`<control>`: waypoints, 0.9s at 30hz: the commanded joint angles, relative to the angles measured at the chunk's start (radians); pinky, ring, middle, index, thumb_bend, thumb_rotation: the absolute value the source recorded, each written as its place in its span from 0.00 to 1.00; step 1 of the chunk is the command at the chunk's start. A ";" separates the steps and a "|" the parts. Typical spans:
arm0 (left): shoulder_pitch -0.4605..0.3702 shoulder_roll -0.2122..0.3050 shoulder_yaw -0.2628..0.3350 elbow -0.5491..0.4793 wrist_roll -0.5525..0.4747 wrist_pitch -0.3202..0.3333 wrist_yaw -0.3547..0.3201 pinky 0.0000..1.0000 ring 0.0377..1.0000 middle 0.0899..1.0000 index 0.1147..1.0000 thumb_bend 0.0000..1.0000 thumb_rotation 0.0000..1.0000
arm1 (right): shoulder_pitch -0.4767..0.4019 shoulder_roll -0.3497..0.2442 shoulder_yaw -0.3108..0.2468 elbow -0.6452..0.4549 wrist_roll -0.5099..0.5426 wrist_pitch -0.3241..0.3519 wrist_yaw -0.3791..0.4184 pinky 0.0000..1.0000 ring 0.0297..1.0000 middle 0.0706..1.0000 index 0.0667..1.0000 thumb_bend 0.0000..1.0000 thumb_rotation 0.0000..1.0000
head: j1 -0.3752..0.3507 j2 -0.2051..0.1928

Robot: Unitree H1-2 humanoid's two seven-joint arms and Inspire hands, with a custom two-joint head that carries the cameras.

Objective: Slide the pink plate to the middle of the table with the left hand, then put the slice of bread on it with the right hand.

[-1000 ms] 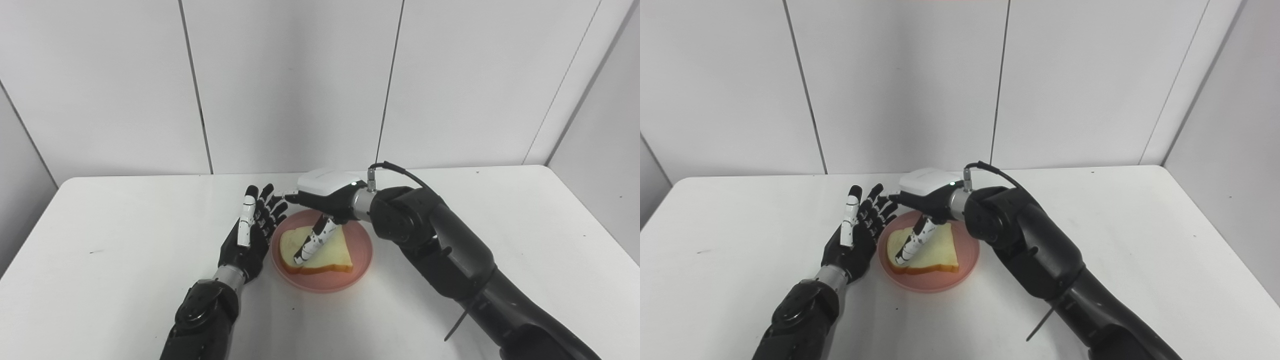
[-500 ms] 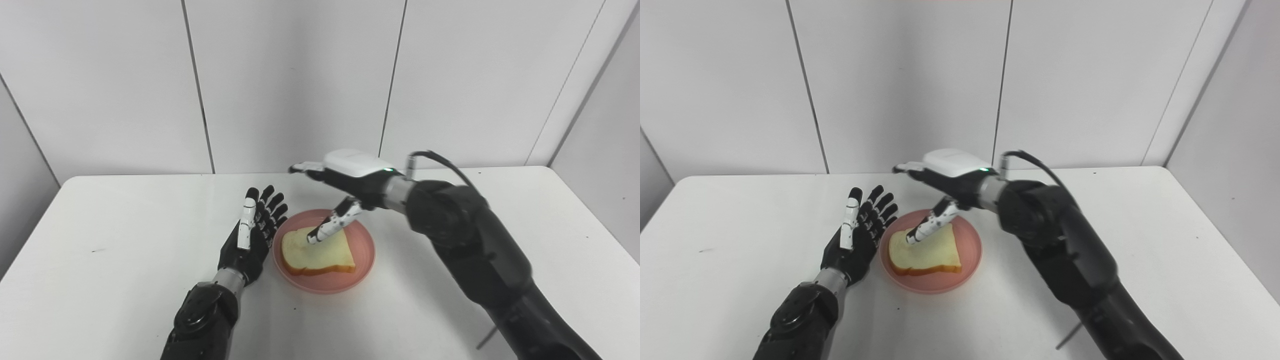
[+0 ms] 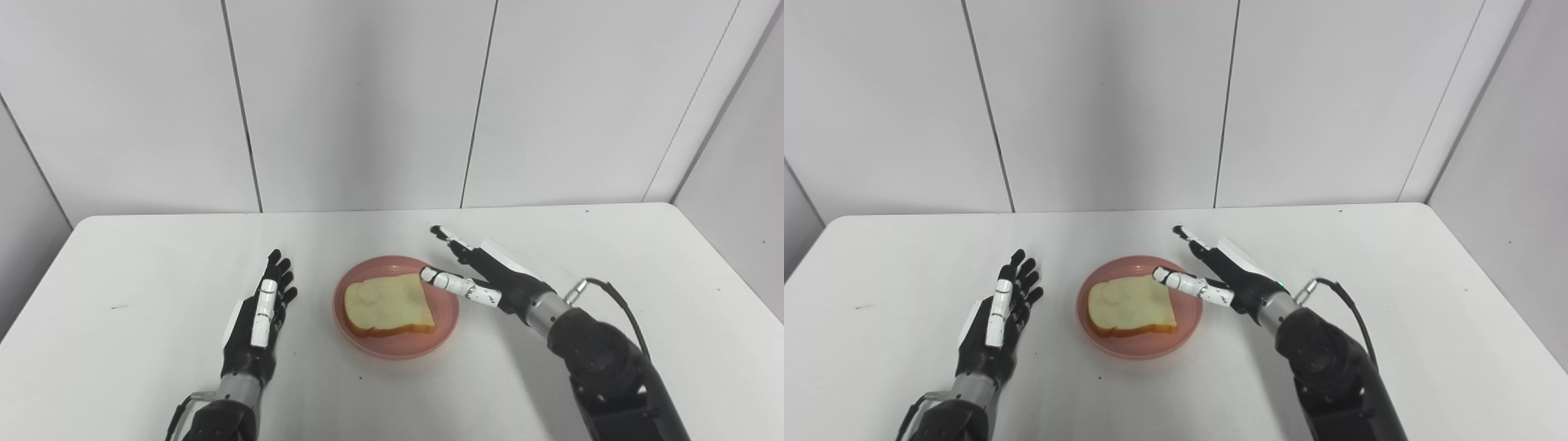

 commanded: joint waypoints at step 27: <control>0.103 0.043 -0.053 -0.061 -0.118 0.042 -0.149 1.00 1.00 1.00 1.00 0.72 1.00 | 0.277 0.261 -0.144 0.161 0.446 -0.367 -0.455 1.00 1.00 1.00 1.00 0.56 1.00 | 0.027 -0.024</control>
